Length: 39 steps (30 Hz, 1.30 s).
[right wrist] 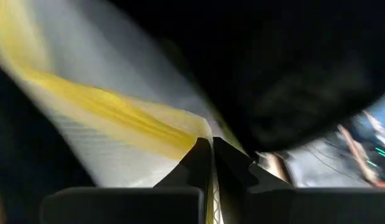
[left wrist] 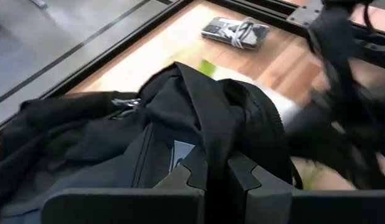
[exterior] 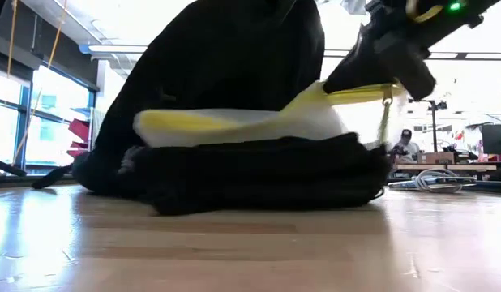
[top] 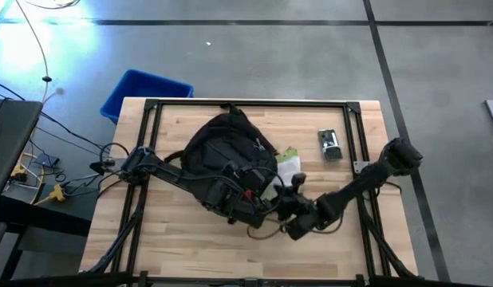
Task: Unpack backpack
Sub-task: Put the yellow zip bag into the black backpack
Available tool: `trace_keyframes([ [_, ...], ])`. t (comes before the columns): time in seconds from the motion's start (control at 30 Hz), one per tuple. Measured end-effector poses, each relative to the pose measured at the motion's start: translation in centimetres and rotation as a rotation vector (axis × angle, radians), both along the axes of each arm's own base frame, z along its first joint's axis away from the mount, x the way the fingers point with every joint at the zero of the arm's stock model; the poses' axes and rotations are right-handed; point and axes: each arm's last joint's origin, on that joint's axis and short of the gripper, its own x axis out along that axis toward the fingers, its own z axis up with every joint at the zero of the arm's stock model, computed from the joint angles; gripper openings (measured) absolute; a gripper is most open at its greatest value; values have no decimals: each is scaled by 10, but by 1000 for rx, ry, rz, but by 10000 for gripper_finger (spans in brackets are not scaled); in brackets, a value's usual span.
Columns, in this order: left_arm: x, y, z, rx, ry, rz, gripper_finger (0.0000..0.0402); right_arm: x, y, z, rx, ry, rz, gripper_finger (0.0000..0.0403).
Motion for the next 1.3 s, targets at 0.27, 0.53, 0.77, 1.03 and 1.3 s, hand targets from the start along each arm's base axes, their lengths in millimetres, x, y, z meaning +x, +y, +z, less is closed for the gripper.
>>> trace_keyframes([
  [0.27, 2, -16, -13, 8, -12, 0, 0, -36, -37, 10, -4, -36, -202, 0],
  [0.53, 24, -24, -49, 11, 0, -11, 0, -23, 1, -24, 232, -82, 17, 0],
  [0.77, 35, -32, -45, 1, -55, -99, 0, -1, -9, -36, 152, -8, 42, 0],
  [1.03, 29, -34, -42, 30, -44, -73, 0, -1, -39, -21, 132, 43, -46, 1],
  [1.3, 25, -36, -42, 39, -31, -66, 0, -23, -32, 5, 113, 127, 75, 101],
])
